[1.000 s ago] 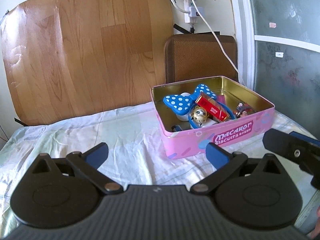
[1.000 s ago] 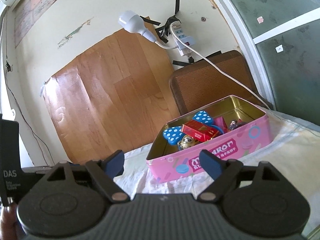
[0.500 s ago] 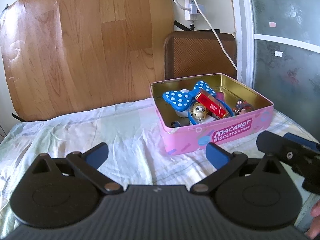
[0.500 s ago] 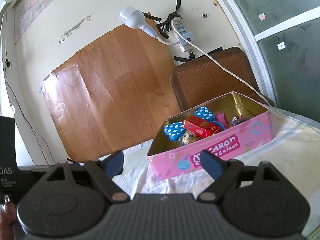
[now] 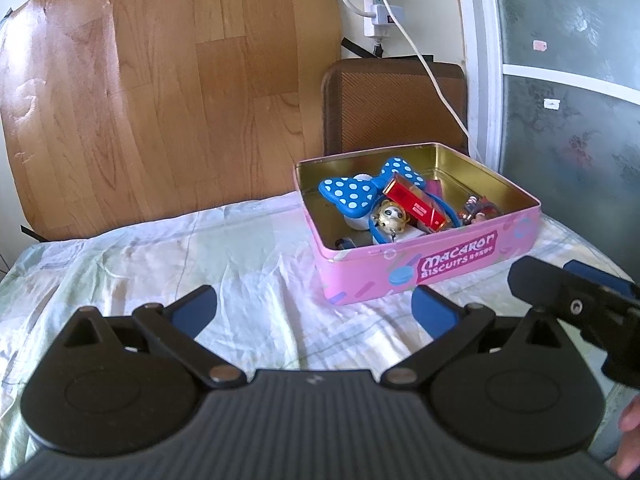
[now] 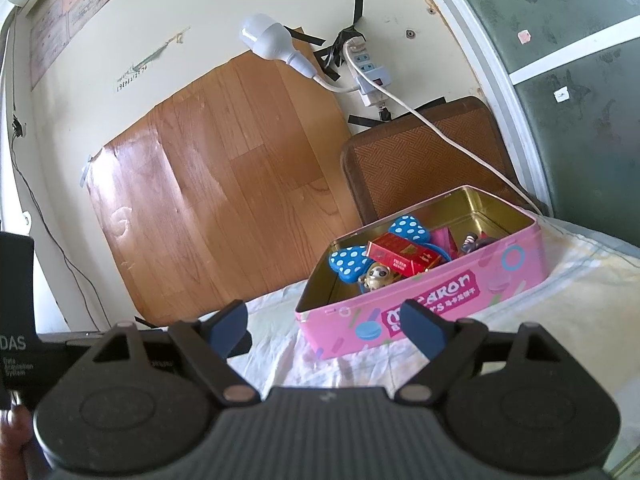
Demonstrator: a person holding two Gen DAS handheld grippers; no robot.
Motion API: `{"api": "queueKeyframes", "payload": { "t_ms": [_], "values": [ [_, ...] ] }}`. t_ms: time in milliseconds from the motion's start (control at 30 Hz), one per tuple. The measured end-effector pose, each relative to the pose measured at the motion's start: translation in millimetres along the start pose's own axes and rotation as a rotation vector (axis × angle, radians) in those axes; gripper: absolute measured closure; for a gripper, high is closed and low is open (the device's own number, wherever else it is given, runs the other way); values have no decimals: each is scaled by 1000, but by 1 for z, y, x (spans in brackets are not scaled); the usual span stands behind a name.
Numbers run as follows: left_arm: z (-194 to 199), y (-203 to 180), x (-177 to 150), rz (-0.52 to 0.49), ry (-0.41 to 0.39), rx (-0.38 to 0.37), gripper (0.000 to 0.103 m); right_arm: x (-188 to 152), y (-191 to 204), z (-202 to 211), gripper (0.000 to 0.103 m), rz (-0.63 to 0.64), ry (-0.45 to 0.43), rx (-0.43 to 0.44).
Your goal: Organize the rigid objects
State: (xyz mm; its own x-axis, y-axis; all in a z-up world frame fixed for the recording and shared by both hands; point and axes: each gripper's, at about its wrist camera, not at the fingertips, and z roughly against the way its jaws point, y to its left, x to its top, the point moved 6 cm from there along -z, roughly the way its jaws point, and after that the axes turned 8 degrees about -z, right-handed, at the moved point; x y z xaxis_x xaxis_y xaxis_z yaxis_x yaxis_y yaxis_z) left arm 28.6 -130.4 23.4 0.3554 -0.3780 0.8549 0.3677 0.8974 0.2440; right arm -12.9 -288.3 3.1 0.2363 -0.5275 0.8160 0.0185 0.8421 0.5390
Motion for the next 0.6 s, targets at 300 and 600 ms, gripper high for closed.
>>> {"api": "queueKeyframes", "payload": {
  "t_ms": [300, 600],
  "values": [
    [0, -3, 0, -11, 0, -1, 0, 1, -1, 1, 17, -4, -5, -2],
    [0, -6, 0, -23, -8, -9, 0, 2, -3, 2, 16, -3, -4, -2]
  ]
}}
